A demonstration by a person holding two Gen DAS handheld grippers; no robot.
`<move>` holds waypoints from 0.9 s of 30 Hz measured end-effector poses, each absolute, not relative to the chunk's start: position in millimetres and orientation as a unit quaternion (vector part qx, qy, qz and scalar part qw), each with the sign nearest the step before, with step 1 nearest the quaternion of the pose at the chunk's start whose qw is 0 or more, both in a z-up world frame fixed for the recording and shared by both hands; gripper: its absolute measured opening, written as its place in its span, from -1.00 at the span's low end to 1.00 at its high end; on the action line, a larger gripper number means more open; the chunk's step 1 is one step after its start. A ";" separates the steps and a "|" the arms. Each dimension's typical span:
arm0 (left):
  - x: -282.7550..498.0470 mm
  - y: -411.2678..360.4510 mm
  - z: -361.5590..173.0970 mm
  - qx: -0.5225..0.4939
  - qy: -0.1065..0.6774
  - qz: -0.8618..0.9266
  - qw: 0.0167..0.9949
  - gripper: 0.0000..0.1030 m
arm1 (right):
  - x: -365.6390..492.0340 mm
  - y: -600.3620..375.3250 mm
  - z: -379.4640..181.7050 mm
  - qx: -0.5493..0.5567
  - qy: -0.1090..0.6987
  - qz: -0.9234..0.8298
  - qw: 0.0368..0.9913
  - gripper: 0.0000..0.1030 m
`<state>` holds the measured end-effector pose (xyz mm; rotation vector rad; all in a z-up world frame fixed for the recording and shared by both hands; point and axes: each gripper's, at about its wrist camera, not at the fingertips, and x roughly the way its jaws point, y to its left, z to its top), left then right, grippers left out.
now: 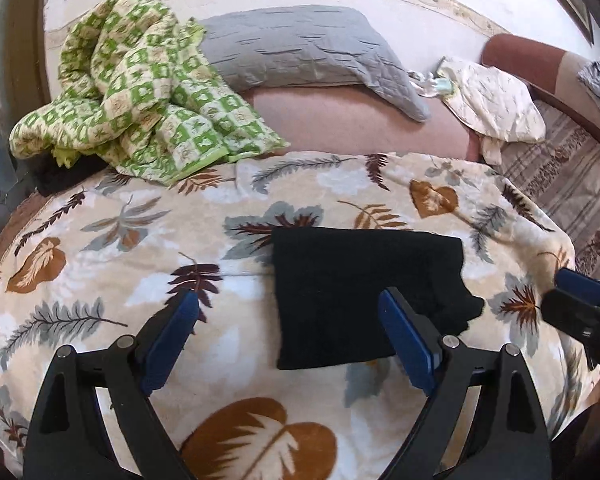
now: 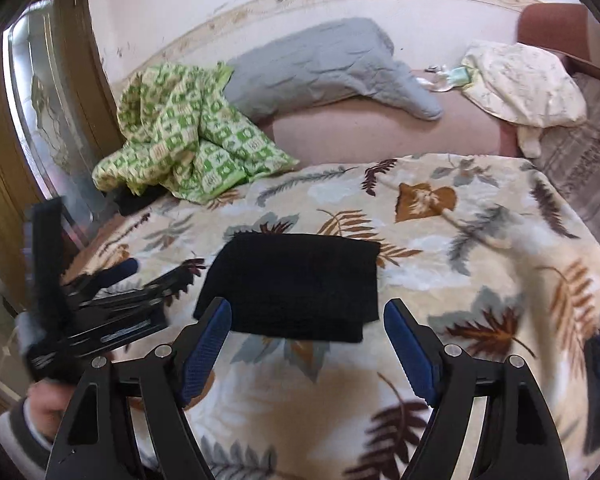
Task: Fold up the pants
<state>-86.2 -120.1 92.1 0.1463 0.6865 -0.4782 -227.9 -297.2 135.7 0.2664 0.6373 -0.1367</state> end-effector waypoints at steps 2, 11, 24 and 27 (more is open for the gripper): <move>-77.9 -117.6 83.3 0.063 0.340 -0.222 0.912 0.79 | -208.5 -295.1 125.9 0.128 0.318 -0.057 0.938 0.55; -54.6 -117.0 64.8 0.043 0.369 -0.197 0.907 0.79 | -167.6 -299.8 98.0 0.108 0.324 -0.067 0.937 0.55; -55.5 -126.1 61.3 0.060 0.341 -0.181 0.920 0.79 | -157.4 -314.9 76.9 0.134 0.325 -0.080 0.933 0.57; -53.9 -125.1 59.6 0.058 0.345 -0.178 0.920 0.79 | -156.0 -313.8 75.8 0.135 0.323 -0.080 0.933 0.57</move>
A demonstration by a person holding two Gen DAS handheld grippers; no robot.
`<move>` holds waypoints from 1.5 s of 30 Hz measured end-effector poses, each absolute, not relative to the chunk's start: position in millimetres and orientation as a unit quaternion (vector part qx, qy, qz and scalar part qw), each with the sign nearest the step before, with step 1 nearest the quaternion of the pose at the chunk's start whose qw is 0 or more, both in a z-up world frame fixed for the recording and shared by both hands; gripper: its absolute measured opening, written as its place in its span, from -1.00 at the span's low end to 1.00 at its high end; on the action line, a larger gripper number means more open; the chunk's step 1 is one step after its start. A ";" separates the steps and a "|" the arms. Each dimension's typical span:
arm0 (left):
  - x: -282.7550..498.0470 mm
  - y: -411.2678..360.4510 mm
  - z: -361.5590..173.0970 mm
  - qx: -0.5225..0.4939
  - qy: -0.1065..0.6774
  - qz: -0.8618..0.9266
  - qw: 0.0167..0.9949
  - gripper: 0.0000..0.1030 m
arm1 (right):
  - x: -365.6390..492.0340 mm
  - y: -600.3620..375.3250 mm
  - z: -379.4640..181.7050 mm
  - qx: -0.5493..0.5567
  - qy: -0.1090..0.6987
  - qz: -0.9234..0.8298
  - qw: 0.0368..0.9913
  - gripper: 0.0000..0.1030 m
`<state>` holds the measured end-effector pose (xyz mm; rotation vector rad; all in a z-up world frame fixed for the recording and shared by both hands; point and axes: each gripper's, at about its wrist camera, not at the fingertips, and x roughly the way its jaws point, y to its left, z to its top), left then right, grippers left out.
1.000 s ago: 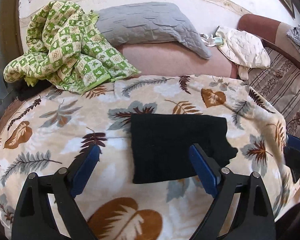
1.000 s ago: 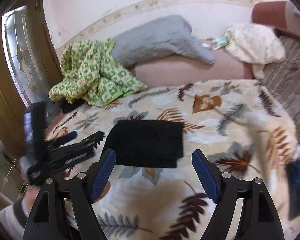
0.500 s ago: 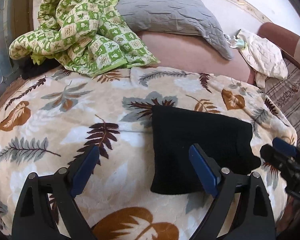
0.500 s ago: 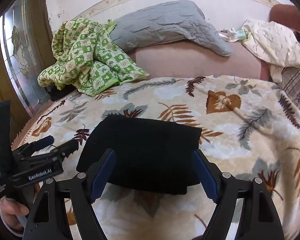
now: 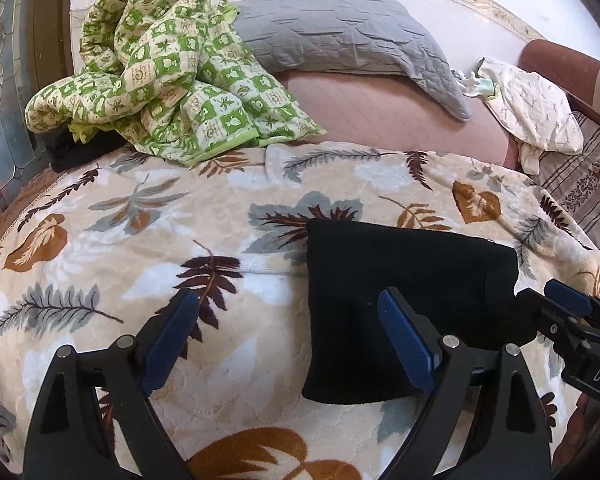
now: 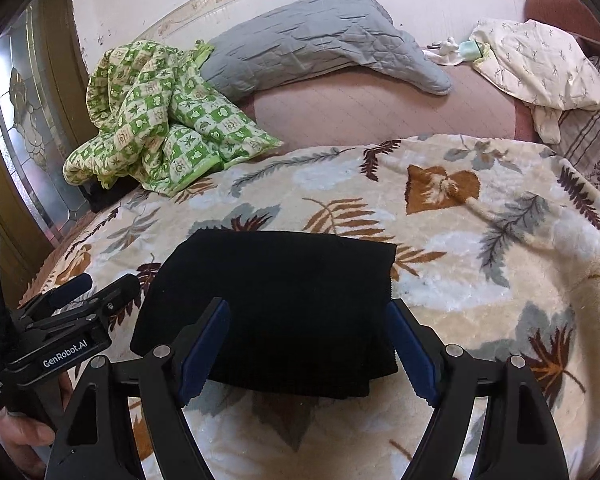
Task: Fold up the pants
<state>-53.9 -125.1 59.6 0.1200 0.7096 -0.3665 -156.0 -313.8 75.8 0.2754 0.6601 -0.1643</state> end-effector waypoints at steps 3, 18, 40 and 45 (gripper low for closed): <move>-54.1 -125.1 59.9 0.062 0.342 -0.173 0.921 0.79 | -154.5 -312.4 75.1 0.129 0.322 -0.080 0.934 0.58; -55.9 -128.6 63.4 0.082 0.344 -0.173 0.919 0.79 | -151.5 -303.5 72.6 0.113 0.321 -0.081 0.937 0.58; -59.8 -128.1 65.9 0.073 0.344 -0.194 0.916 0.79 | -151.9 -302.0 69.6 0.113 0.328 -0.077 0.935 0.58; -63.9 -128.0 67.8 0.071 0.336 -0.203 0.917 0.79 | -153.7 -303.4 66.9 0.115 0.330 -0.076 0.934 0.58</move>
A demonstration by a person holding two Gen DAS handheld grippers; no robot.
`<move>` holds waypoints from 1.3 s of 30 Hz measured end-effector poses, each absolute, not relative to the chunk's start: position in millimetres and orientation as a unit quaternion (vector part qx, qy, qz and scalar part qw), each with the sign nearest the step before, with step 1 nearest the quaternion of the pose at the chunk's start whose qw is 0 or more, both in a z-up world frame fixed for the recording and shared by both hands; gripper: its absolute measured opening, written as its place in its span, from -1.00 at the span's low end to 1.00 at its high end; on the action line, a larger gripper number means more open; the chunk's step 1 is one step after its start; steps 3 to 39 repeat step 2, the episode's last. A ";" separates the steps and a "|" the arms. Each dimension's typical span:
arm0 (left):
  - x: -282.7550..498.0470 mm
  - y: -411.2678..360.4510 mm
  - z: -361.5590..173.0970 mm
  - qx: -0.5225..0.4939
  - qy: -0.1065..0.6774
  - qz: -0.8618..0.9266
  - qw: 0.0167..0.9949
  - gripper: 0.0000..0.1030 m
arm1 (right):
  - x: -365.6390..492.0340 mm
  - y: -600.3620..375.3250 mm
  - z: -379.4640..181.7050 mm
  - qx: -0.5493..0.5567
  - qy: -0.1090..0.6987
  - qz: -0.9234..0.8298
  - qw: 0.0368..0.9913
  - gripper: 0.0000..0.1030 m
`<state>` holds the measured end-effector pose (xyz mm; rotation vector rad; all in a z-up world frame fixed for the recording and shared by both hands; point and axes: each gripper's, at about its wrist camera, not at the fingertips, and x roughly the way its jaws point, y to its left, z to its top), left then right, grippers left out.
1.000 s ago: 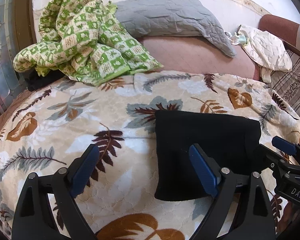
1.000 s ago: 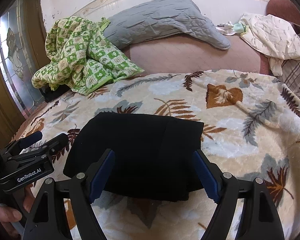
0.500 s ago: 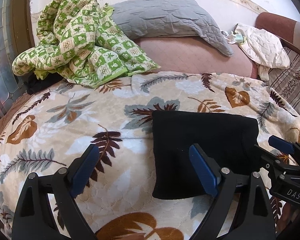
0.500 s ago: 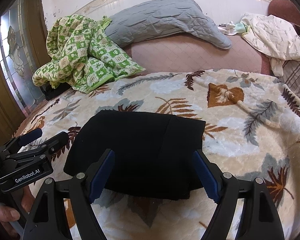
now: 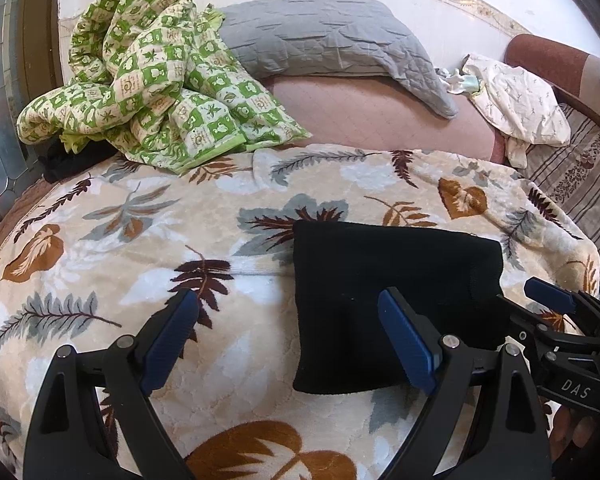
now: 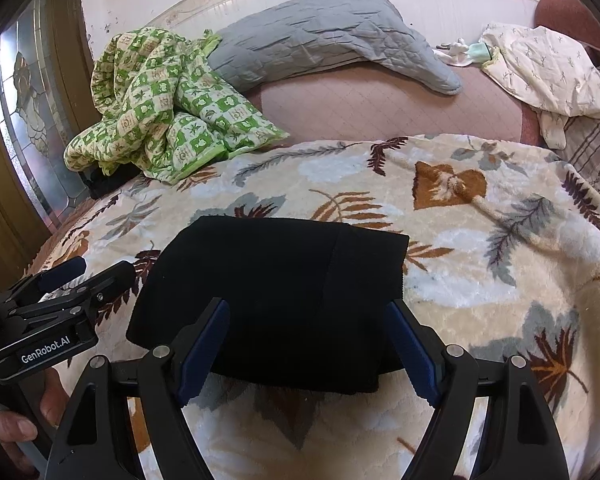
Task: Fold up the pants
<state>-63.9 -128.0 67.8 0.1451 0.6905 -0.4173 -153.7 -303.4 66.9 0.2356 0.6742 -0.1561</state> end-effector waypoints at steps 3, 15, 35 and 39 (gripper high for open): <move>-67.3 -127.0 70.4 0.072 0.331 -0.203 0.919 0.79 | -154.8 -303.8 66.6 0.112 0.328 -0.078 0.935 0.58; -67.3 -127.0 70.4 0.072 0.331 -0.203 0.919 0.79 | -154.8 -303.8 66.6 0.112 0.328 -0.078 0.935 0.58; -67.3 -127.0 70.4 0.072 0.331 -0.203 0.919 0.79 | -154.8 -303.8 66.6 0.112 0.328 -0.078 0.935 0.58; -67.3 -127.0 70.4 0.072 0.331 -0.203 0.919 0.79 | -154.8 -303.8 66.6 0.112 0.328 -0.078 0.935 0.58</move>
